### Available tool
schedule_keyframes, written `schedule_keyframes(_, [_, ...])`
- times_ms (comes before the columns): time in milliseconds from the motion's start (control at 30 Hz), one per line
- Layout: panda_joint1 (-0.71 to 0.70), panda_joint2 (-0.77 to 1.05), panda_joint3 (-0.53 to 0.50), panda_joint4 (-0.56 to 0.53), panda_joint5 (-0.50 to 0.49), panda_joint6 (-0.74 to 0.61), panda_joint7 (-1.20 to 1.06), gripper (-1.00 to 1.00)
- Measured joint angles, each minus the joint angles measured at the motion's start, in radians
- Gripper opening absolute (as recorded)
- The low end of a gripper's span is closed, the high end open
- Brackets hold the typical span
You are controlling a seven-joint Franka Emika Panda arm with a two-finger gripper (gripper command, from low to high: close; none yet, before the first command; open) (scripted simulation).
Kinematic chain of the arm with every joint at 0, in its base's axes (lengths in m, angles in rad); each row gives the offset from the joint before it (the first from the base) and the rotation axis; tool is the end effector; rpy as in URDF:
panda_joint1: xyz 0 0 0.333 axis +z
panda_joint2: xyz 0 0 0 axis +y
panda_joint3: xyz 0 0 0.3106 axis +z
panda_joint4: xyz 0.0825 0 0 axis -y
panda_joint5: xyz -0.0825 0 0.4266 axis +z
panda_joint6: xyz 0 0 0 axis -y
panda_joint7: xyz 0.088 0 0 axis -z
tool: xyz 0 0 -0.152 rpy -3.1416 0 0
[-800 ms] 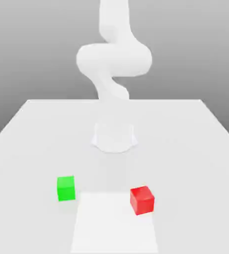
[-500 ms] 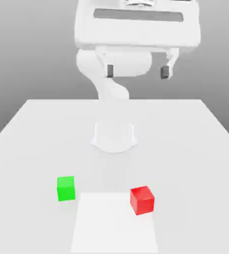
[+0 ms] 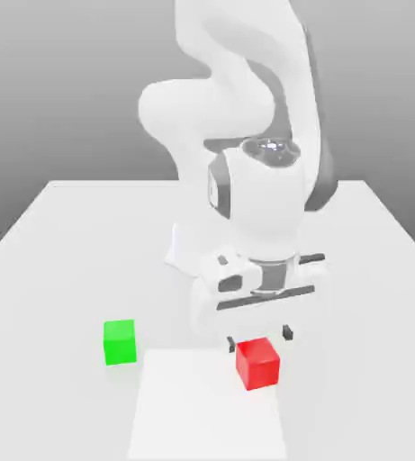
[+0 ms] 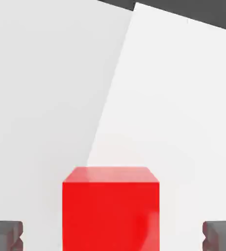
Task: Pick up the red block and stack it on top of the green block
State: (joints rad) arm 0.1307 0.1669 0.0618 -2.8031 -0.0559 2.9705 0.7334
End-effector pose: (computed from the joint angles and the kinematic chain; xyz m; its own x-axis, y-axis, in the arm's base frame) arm 0.3671 0.0775 0.0675 0.8839 -0.4677 0.0004 -0.4677 -0.8839 -0.0012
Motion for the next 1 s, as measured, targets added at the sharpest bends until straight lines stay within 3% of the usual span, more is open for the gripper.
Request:
schedule_keyframes(33, [0.011, 0.036, -0.014, 0.005, -0.01, 0.031, 0.007, 0.0])
schedule_keyframes(67, [0.017, 0.056, -0.021, 0.008, -0.015, 0.048, 0.01, -1.0])
schedule_keyframes(300, [0.015, 0.052, -0.019, 0.007, -0.017, 0.044, 0.013, -1.0])
schedule_keyframes(533, [0.011, -0.176, 0.001, -0.027, 0.052, -0.149, -0.046, -1.0])
schedule_keyframes(833, [-0.306, -0.423, -0.296, -0.134, -0.096, -0.286, -0.343, -1.0])
schedule_keyframes(1000, [-0.321, -0.317, -0.357, -0.145, -0.066, -0.17, -0.421, -1.0])
